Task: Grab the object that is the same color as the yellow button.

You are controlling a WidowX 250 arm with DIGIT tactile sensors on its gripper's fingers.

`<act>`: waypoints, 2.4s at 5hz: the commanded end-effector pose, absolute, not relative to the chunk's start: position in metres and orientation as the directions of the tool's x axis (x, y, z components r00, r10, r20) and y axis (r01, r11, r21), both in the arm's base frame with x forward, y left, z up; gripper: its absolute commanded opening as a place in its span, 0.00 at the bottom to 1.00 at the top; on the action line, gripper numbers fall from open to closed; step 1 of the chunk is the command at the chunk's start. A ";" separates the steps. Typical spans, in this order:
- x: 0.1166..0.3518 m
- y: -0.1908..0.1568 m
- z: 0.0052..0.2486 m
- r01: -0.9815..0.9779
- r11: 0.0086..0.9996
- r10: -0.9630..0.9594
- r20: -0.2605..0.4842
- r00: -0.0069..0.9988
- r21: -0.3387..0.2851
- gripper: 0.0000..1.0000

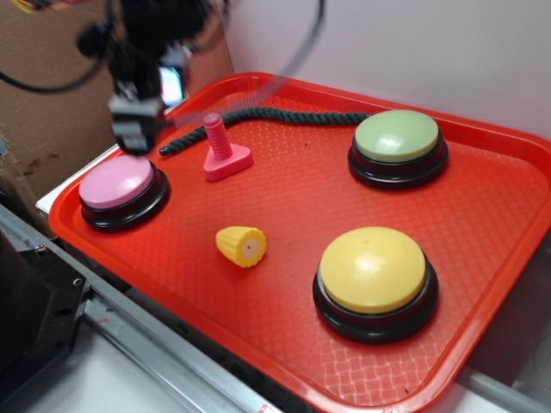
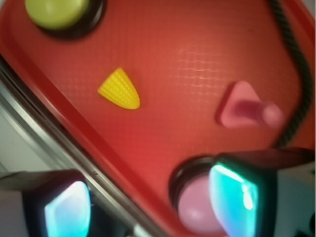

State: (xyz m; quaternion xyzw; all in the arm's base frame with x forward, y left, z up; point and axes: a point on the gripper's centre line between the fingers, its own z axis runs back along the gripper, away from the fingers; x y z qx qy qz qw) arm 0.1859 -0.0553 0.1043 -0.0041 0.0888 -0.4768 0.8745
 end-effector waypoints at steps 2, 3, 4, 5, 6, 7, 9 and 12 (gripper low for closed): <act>0.183 -0.065 0.019 0.984 0.174 -0.981 -0.095 0.169 -0.043 1.00; 0.180 -0.071 0.007 0.988 0.148 -0.988 -0.042 0.146 -0.053 1.00; 0.181 -0.077 0.013 0.990 0.135 -0.991 -0.011 0.134 -0.028 1.00; 0.187 -0.085 0.019 0.993 0.114 -0.993 0.012 0.114 -0.001 1.00; 0.192 -0.095 0.020 0.998 0.066 -0.998 0.025 0.066 0.012 1.00; 0.197 -0.102 0.014 0.999 0.032 -0.999 0.019 0.031 0.026 1.00; 0.195 -0.103 0.003 0.997 0.070 -0.998 0.004 0.070 -0.040 0.41; 0.191 -0.044 0.062 0.908 0.416 -0.891 -0.178 0.418 0.049 0.00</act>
